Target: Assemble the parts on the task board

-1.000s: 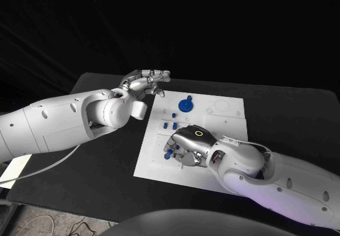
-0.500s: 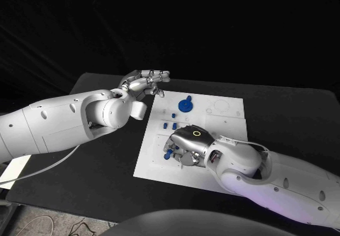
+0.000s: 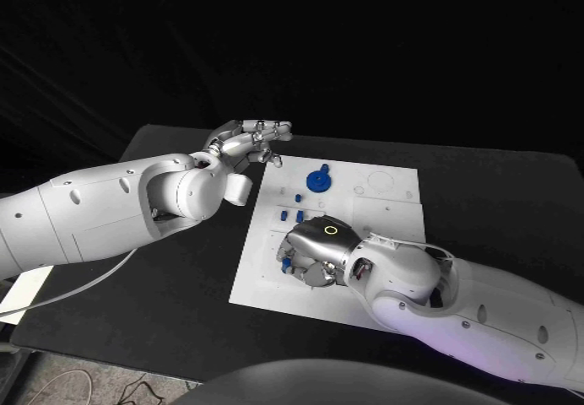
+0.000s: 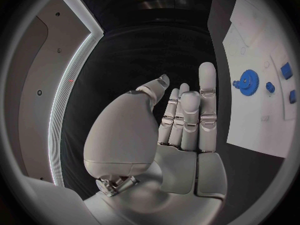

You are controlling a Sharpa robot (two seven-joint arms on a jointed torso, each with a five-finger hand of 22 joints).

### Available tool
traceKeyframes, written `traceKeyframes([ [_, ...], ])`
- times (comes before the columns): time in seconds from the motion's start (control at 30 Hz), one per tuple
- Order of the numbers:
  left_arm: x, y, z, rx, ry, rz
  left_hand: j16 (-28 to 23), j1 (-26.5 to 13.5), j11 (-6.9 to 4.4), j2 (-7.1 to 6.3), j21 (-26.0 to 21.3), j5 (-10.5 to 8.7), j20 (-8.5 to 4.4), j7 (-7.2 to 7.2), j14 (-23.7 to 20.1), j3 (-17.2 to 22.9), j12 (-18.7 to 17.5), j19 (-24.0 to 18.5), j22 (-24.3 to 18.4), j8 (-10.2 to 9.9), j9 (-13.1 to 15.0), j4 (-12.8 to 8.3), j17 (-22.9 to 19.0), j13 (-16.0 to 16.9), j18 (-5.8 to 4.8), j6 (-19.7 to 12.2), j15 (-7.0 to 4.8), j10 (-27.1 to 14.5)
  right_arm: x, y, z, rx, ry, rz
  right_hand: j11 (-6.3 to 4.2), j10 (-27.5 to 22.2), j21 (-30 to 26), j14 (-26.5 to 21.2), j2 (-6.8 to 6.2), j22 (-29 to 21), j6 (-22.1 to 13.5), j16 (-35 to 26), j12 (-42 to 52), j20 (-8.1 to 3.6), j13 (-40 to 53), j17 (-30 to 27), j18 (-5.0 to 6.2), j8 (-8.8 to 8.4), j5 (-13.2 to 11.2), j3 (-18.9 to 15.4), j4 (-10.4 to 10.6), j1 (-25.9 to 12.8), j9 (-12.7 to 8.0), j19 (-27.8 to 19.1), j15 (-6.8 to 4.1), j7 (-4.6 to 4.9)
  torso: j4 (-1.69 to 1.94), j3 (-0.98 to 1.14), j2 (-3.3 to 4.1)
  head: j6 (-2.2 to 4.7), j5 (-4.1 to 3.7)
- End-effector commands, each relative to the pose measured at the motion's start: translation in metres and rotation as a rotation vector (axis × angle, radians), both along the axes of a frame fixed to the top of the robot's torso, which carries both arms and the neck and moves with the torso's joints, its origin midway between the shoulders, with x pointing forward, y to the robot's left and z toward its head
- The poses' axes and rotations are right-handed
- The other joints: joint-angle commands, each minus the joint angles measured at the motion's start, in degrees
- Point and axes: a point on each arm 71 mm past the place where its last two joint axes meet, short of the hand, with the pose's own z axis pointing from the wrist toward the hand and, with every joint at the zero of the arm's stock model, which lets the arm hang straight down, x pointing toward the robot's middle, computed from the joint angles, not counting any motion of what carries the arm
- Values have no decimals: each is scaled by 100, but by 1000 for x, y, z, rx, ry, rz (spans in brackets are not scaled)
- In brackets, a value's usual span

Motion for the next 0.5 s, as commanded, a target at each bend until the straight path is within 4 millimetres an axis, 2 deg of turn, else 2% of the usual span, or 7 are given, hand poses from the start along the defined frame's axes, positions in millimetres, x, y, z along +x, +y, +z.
traceKeyframes([
  [0.03, -1, -2, 1, -11, -5, -16, 34, 18, -7, 34, -17, 25, 33, -4, -41, -17, 19, -3, -5, 18, 1, -10, -6, 7, 109, -28, 10, -23, 1, -1, -2, 0, -8, -10, 57, -164, -97, 172, -25, -143, -100, -79, 44, 18, 31, -106, 80, -28, 35, -69, 13, -79, -24, -64, 52, 6, -3, 0, 1, -3, 1],
  [0.17, -1, -1, 1, -10, -3, -16, 34, 18, -7, 34, -17, 25, 33, -4, -41, -17, 19, -3, -5, 18, 1, -10, -6, 7, 109, -28, 10, -23, 1, -1, -1, 20, -17, -17, 125, -665, -351, 106, -50, -501, -340, -274, 53, 70, 28, -366, 140, -25, 61, -219, 19, -64, -36, -181, 100, 48, -3, 5, 0, -3, -2],
  [0.3, -1, -1, 1, -9, -1, -16, 31, 22, -6, 35, -19, 25, 33, -3, -46, -18, 30, -2, -7, 22, 1, -14, -19, 7, 109, -36, 10, -36, 1, -2, 2, 57, -33, -22, 161, -1038, -609, 68, -133, -831, -713, -429, 93, 105, 41, -565, 192, -35, 114, -583, 93, -110, -48, -288, 130, 67, -1, 5, -1, 2, -11],
  [0.43, 0, -1, 1, -8, 0, -15, 31, 22, -6, 35, -19, 25, 33, -3, -46, -18, 30, -2, -7, 22, 1, -14, -19, 7, 109, -36, 10, -36, 0, -7, 7, 116, -58, -27, 192, -1333, -795, 57, -96, -1052, -1026, -526, 223, 122, 59, -691, 220, -9, 205, -1464, 374, 81, -23, -308, 146, -20, -1, 8, -1, 7, -18],
  [0.5, 0, -1, 1, -8, 0, -15, 30, 21, -3, 32, -20, 25, 34, 0, -49, -21, 35, -2, -8, 23, 0, -15, -26, 7, 109, -44, 11, -47, 0, -11, 10, 146, -67, -29, 183, -1373, -834, 59, -79, -1095, -1053, -548, 322, 120, 63, -724, 223, -11, 241, -1780, 559, 224, -17, -292, 145, -13, -3, 8, -2, 13, -27],
])
